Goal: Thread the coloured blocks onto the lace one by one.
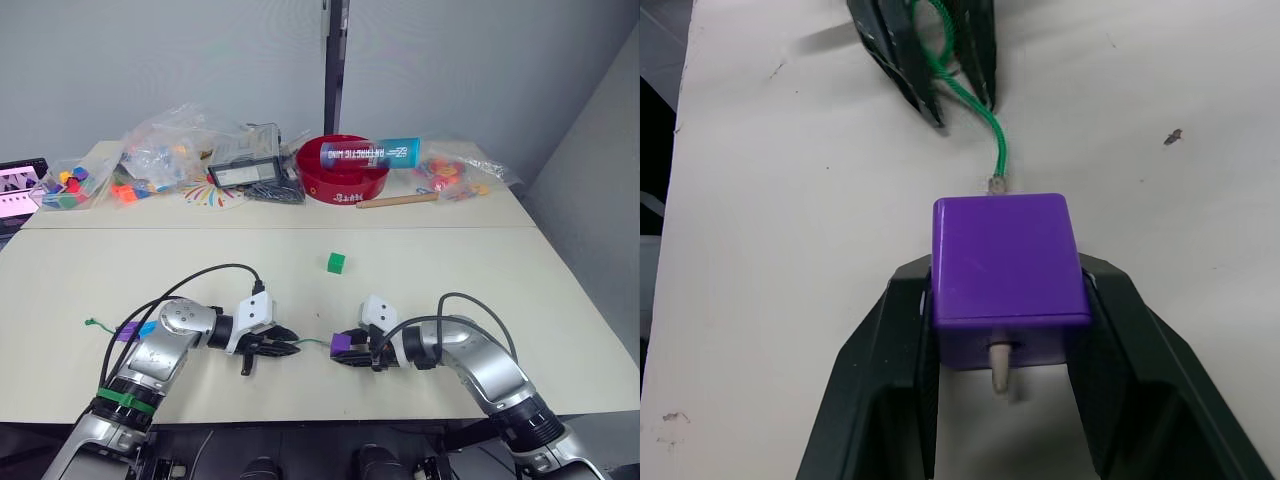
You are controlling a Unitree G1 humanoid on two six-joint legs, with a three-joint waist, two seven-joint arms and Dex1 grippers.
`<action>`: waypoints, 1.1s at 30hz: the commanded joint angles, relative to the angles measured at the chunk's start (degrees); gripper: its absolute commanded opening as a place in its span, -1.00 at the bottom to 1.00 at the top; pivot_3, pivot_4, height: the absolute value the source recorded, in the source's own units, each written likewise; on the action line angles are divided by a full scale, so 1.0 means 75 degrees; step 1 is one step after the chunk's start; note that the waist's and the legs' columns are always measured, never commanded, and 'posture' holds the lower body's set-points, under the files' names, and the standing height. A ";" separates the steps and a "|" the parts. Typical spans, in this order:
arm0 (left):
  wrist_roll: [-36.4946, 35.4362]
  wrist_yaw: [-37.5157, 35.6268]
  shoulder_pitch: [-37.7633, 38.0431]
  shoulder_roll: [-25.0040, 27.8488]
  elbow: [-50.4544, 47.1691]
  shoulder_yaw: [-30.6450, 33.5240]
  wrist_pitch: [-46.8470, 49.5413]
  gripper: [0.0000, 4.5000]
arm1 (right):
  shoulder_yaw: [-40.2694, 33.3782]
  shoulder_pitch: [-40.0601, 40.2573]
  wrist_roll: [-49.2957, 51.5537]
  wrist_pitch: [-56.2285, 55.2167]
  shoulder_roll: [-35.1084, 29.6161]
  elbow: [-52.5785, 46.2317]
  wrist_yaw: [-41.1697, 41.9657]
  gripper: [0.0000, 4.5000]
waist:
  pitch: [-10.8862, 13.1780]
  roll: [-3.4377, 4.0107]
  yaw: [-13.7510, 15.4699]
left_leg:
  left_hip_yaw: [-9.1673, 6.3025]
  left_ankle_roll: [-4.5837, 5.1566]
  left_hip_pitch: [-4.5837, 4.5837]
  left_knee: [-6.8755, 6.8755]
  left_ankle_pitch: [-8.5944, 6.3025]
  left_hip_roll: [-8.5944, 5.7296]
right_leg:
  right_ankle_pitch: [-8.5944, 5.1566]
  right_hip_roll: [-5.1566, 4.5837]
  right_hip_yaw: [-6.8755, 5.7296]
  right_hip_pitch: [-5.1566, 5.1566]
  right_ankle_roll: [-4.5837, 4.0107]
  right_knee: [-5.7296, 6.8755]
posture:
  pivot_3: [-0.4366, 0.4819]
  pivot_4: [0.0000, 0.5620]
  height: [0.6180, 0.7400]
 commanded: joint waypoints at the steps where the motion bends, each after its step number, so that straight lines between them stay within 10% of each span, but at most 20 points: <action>1: 0.0064 0.0038 0.0002 -0.0067 -0.0082 -0.0080 -0.0120 -0.99 | 0.0149 0.0147 0.0061 0.0176 -0.0046 -0.0108 0.0017 -0.47 | 0.0000 0.0000 -0.0001 | 0.0000 0.0000 0.0000 0.0000 0.0000 0.0001 | 0.0000 0.0001 0.0000 0.0000 0.0000 0.0000 | -0.05 -0.47 0.85; 26: 0.0113 0.0527 -0.0243 -0.0499 -0.1203 -0.0340 0.0817 -0.99 | 0.0343 0.0049 0.0019 0.0237 0.0322 0.0005 -0.0302 -0.47 | 0.0000 0.0000 -0.0087 | -0.0001 0.0000 0.0004 0.0000 0.0000 0.0002 | 0.0000 0.0004 0.0002 0.0001 -0.0001 0.0004 | -0.05 -0.47 0.85; 33: 0.0012 0.0461 -0.0260 -0.0015 -0.1297 -0.0053 0.0898 0.13 | 0.0391 0.0069 -0.0017 0.0251 0.0353 0.0053 -0.0343 -0.47 | 0.0000 0.0000 -0.0134 | -0.0003 0.0000 0.0005 0.0000 0.0000 0.0005 | 0.0000 0.0006 0.0001 0.0000 -0.0001 0.0006 | -0.05 -0.47 0.85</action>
